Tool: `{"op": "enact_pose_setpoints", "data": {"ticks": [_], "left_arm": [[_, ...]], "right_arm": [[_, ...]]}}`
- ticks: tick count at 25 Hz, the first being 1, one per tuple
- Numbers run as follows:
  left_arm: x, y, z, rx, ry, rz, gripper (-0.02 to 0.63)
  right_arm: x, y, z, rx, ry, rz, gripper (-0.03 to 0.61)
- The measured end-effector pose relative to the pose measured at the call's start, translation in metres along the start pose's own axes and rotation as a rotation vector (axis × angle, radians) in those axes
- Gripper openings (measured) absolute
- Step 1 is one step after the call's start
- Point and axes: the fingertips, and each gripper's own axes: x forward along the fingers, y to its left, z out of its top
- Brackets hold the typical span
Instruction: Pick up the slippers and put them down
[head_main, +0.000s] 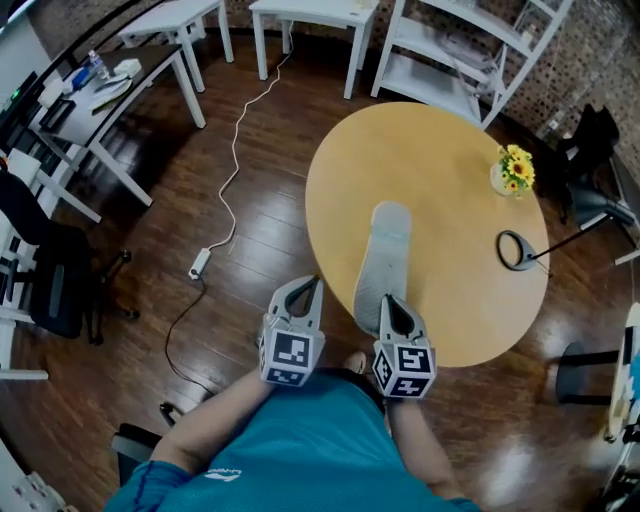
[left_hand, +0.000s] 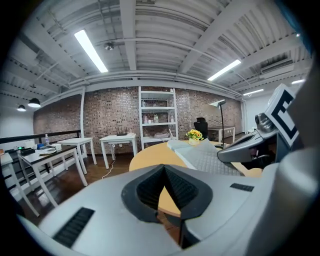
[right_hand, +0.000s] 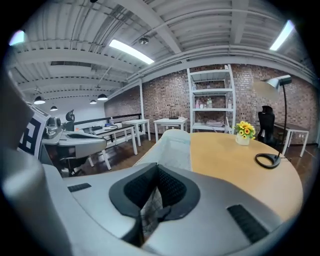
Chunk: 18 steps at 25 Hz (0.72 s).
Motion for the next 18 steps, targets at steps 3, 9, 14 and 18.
{"op": "enact_pose_setpoints", "data": {"ticks": [3, 9, 14, 18], "left_arm": [[-0.026, 0.035, -0.010, -0.025, -0.005, 0.046, 0.006], [-0.073, 0.097, -0.025, -0.057, -0.003, 0.146, 0.006], [-0.100, 0.132, -0.036, -0.082, 0.008, 0.225, 0.006], [-0.109, 0.154, -0.043, -0.078, 0.030, 0.292, 0.006]], "right_arm": [[0.010, 0.043, 0.006, -0.032, -0.002, 0.044, 0.020], [0.031, 0.117, 0.015, -0.095, 0.010, 0.140, 0.020], [0.048, 0.167, 0.019, -0.143, 0.020, 0.237, 0.020], [0.069, 0.191, 0.016, -0.159, 0.032, 0.316, 0.020]]}}
